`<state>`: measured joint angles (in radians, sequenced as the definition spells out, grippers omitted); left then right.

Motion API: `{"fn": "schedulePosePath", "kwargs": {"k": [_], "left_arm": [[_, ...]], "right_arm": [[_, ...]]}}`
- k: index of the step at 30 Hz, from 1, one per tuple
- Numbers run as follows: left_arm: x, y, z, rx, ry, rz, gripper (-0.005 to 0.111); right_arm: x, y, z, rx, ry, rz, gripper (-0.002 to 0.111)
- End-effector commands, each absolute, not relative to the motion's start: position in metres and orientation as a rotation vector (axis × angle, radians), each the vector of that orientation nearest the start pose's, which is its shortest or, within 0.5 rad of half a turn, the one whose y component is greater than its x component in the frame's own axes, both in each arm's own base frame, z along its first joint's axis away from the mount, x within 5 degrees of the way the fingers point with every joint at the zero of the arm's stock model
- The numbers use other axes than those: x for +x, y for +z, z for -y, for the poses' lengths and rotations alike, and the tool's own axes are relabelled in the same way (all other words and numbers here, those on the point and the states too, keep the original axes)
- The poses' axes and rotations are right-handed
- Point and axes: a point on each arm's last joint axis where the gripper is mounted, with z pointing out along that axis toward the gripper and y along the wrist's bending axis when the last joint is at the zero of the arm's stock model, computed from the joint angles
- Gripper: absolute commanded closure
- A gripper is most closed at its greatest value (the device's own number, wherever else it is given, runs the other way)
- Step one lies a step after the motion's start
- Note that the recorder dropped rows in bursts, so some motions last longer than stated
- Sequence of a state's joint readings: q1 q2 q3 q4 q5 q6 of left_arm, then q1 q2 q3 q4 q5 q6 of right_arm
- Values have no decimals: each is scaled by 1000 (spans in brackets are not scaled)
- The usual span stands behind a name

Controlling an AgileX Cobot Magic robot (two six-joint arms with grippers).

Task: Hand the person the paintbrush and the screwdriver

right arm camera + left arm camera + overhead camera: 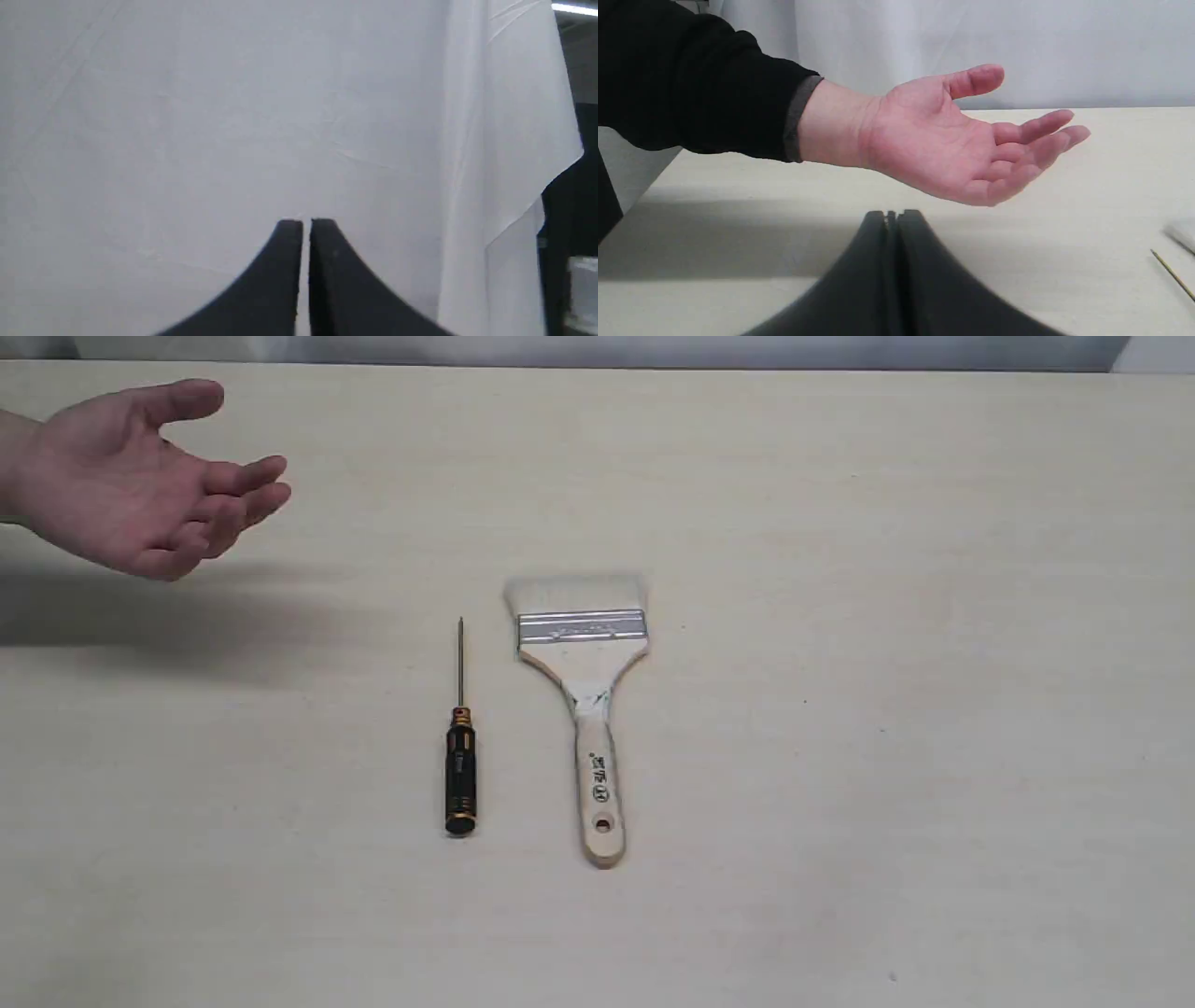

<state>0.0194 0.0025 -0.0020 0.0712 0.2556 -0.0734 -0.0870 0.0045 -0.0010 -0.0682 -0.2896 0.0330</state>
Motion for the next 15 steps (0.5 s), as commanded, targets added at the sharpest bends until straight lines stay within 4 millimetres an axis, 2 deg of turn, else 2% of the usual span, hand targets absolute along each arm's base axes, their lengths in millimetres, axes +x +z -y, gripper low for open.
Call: {"fn": "schedulePosePath", "kwargs": {"k": [1, 5, 12, 15], "left_arm": [[55, 190, -2, -31, 14, -1734, 107], [55, 190, -2, -31, 14, -1734, 107], [55, 190, -2, -31, 14, -1734, 107], [55, 190, -2, -31, 14, -1734, 107]], "right_arm": [[49, 241, 3, 211, 186, -1150, 104], [48, 245, 1, 251, 302, -1098, 104], [40, 257, -10, 70, 292, -962, 104], [40, 258, -11, 66, 319, -962, 104]]}}
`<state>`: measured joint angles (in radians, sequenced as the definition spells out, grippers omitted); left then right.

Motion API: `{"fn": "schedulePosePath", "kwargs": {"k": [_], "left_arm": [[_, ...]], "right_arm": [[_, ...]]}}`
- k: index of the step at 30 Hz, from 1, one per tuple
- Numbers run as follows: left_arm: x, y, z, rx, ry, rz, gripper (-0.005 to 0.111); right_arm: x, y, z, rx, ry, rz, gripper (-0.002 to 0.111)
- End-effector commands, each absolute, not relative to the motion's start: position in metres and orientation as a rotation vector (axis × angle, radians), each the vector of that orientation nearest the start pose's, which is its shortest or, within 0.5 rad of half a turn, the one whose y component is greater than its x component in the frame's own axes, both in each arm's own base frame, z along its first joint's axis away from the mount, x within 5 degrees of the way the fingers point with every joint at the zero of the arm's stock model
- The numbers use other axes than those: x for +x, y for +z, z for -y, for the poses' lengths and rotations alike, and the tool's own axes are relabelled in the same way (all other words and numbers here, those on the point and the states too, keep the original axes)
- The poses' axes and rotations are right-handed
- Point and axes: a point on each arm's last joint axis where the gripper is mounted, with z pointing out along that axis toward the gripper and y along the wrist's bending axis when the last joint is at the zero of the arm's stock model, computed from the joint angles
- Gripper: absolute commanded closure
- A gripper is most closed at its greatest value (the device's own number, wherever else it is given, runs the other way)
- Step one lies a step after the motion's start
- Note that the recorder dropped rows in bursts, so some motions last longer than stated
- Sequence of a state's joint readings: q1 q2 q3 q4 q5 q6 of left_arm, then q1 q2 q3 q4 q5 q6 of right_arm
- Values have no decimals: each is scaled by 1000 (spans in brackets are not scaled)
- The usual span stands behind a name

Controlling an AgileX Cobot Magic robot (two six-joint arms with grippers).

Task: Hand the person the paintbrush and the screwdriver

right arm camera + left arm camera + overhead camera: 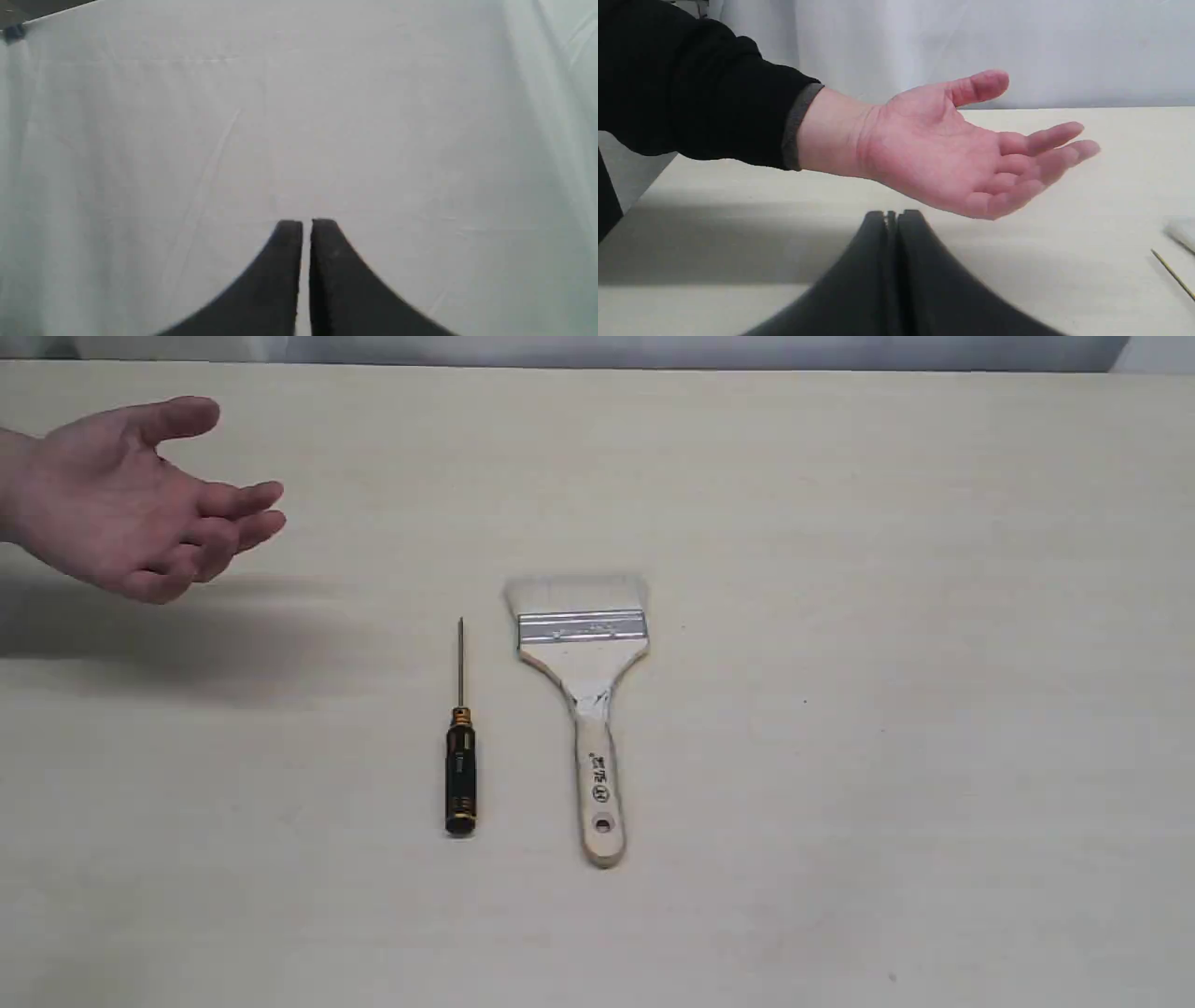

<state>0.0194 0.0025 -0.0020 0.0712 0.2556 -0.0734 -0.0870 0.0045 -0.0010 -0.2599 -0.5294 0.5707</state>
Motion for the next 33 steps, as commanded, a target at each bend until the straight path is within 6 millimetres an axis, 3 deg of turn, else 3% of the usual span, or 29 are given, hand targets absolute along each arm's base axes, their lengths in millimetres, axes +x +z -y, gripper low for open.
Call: {"fn": "schedulePosePath", "kwargs": {"k": [1, 5, 12, 17, 20, 26, 30, 33], "left_arm": [[55, 190, -2, -31, 14, -1734, 107], [55, 190, -2, -31, 14, -1734, 107], [55, 191, -2, -30, 16, -1730, 107], [55, 191, -2, -28, 18, -1731, 107], [55, 191, -2, -28, 18, -1731, 107], [55, 191, -2, -28, 18, -1731, 107], [55, 191, -2, -28, 18, -1731, 107], [55, 191, -2, -28, 18, -1731, 107]], "right_arm": [[40, 258, -11, 77, 341, -961, 104], [42, 262, -19, -53, 280, -1027, 104], [59, 315, -41, -291, 410, -1195, 104], [76, 345, -60, -582, 544, -1250, 104], [97, 356, -59, -568, 584, -1356, 104], [146, 353, -47, -412, 589, -1642, 104], [171, 336, -46, -368, 646, -1777, 104], [183, 323, -56, -396, 668, -1843, 104]]}}
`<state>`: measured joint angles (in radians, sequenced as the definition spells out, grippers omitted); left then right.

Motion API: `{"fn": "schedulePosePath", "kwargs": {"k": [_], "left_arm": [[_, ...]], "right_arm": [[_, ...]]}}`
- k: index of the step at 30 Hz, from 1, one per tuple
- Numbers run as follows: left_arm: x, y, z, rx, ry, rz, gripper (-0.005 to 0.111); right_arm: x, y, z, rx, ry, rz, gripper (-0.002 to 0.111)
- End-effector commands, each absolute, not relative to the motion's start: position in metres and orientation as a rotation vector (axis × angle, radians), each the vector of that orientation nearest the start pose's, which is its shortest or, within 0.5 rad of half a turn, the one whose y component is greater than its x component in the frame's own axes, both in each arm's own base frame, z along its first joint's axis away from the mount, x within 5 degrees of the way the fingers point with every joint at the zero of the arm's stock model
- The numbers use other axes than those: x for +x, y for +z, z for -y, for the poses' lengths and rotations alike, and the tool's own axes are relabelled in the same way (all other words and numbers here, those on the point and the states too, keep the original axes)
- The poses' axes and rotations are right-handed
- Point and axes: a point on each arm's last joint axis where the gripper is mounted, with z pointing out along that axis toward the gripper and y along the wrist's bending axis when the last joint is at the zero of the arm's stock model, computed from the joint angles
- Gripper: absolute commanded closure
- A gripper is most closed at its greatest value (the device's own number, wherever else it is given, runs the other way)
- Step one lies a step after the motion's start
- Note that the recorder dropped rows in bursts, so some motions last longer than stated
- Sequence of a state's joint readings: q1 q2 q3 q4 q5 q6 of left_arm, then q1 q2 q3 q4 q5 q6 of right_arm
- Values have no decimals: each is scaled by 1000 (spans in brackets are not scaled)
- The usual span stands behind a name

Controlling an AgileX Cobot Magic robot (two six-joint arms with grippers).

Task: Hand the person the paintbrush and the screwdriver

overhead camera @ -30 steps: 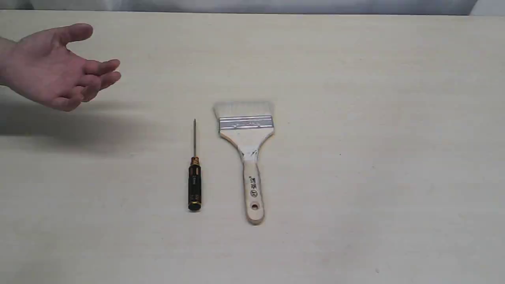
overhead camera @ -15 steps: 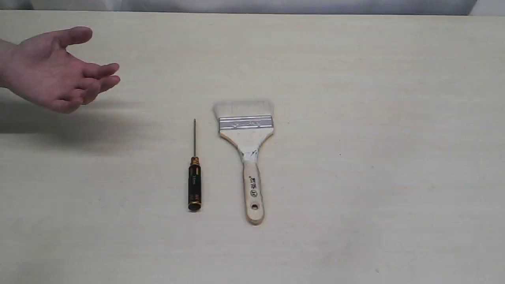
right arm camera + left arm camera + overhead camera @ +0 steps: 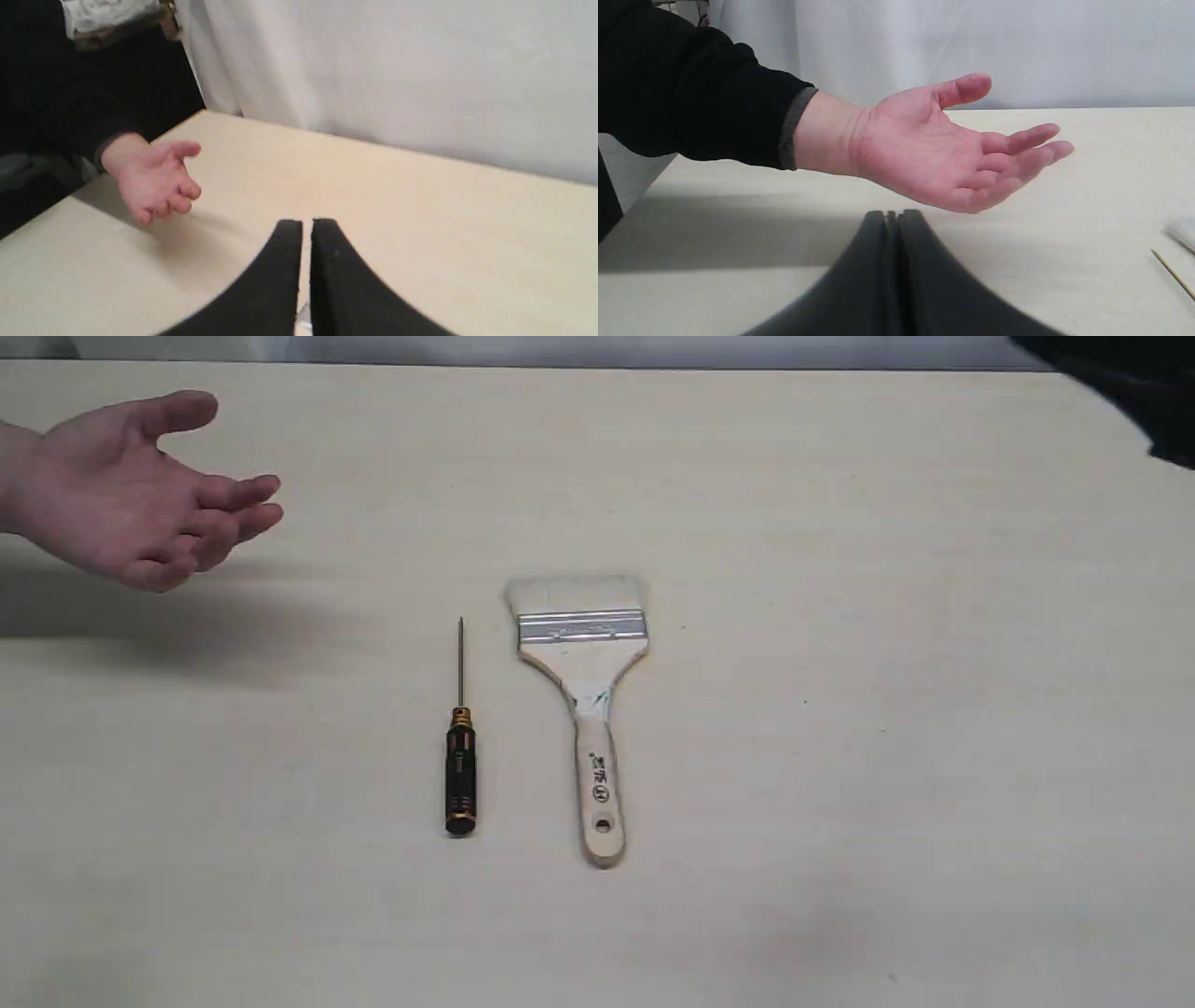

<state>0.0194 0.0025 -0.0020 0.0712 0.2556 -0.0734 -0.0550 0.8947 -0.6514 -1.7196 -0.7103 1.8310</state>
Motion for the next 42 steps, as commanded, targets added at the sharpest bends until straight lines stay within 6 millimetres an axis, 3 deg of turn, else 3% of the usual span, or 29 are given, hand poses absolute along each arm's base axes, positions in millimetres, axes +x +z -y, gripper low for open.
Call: {"fn": "schedulePosePath", "kwargs": {"k": [1, 6, 15, 19, 23, 25, 32, 35, 39, 42], "left_arm": [[55, 191, -2, -28, 18, -1731, 107], [55, 191, -2, -28, 18, -1731, 107], [55, 191, -2, -31, 15, -1732, 107], [55, 191, -2, -31, 15, -1732, 107], [55, 191, -2, -31, 15, -1732, 107], [55, 191, -2, -31, 15, -1732, 107], [55, 191, -2, -31, 15, -1732, 107], [55, 191, -2, -31, 15, -1732, 107], [55, 191, -2, -29, 17, -1732, 107], [55, 191, -2, -29, 17, -1732, 107]], "right_arm": [[188, 319, -62, -405, 672, -1862, 104], [198, 289, -103, -538, 609, -1939, 104], [204, 235, -179, -771, 167, -1975, 104], [207, 220, -213, -896, 194, -1987, 104], [221, 220, -233, -795, 279, -2052, 103], [226, 224, -239, -771, 292, -2054, 98], [238, 237, -250, -742, 278, -2053, 65], [245, 236, -245, -647, 183, -2136, 63], [253, 230, -242, -655, -45, -2322, 63], [260, 227, -247, -654, -62, -2430, 63]]}}
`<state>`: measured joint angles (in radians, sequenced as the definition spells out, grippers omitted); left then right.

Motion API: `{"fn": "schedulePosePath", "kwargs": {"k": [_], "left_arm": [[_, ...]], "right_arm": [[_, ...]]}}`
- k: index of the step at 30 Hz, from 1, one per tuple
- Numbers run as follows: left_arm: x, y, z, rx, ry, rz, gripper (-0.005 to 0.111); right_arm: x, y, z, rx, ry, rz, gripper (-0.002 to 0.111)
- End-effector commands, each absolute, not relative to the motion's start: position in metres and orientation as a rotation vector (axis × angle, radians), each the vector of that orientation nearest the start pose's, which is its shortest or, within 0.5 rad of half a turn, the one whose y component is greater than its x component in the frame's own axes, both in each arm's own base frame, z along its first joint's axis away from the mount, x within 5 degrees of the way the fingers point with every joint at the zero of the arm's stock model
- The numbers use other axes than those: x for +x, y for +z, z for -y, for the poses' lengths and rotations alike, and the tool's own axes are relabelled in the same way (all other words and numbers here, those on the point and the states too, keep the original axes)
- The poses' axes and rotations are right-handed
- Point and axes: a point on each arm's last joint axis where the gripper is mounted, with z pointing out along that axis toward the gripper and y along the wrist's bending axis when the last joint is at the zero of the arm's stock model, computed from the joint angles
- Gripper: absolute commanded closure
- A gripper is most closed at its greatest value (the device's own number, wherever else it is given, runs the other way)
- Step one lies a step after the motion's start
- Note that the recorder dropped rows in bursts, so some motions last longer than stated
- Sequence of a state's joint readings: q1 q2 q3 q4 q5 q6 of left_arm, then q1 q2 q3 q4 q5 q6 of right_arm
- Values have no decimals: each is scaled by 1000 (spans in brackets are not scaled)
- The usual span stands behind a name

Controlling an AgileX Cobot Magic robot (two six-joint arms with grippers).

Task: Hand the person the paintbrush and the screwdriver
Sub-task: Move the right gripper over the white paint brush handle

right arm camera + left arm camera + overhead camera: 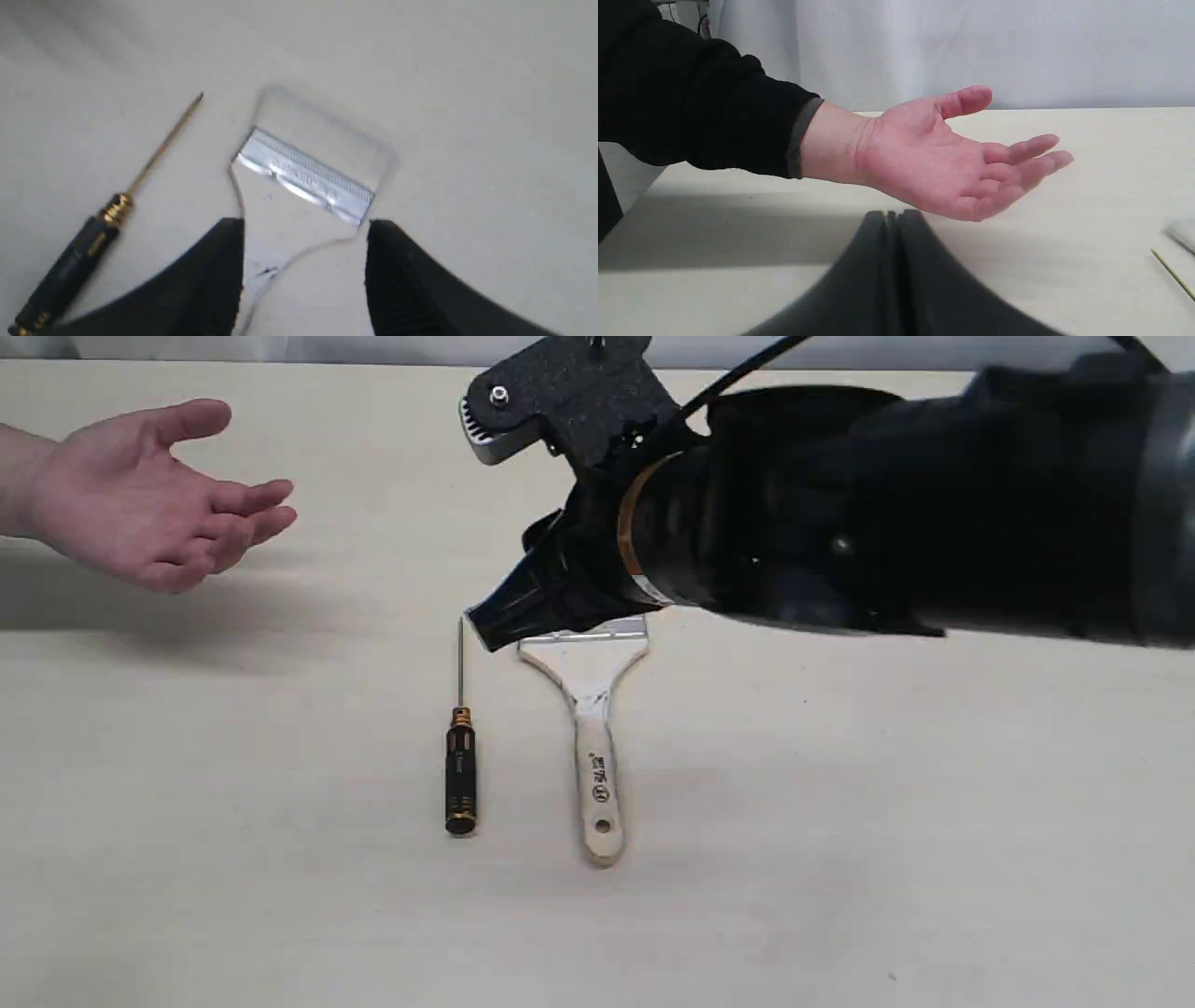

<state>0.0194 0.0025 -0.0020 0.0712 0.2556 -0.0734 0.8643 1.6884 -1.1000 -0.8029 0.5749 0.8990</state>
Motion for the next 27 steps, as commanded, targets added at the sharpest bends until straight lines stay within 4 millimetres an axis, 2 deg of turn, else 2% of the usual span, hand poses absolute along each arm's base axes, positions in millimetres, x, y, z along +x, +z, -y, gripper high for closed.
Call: {"fn": "schedulePosePath", "kwargs": {"k": [1, 4, 8, 18, 21, 25, 27], "left_arm": [[55, 191, -2, -29, 17, -1732, 107], [55, 191, -2, -29, 17, -1732, 107], [55, 191, -2, -29, 17, -1732, 107], [55, 191, -2, -29, 17, -1732, 107], [55, 191, -2, -29, 17, -1732, 107], [55, 190, -2, -31, 15, -1735, 107], [55, 191, -2, -31, 15, -1733, 107]], "right_arm": [[263, 226, -249, -640, -40, -2460, 63], [275, 224, -257, -565, 33, -2518, 63], [288, 213, -267, -558, 26, -2539, 63], [309, 148, -287, -601, -64, -2700, 63], [315, 138, -283, -594, -46, -2760, 62], [325, 135, -267, -520, -39, -2821, 54], [328, 134, -260, -491, -64, -2846, 54]]}}
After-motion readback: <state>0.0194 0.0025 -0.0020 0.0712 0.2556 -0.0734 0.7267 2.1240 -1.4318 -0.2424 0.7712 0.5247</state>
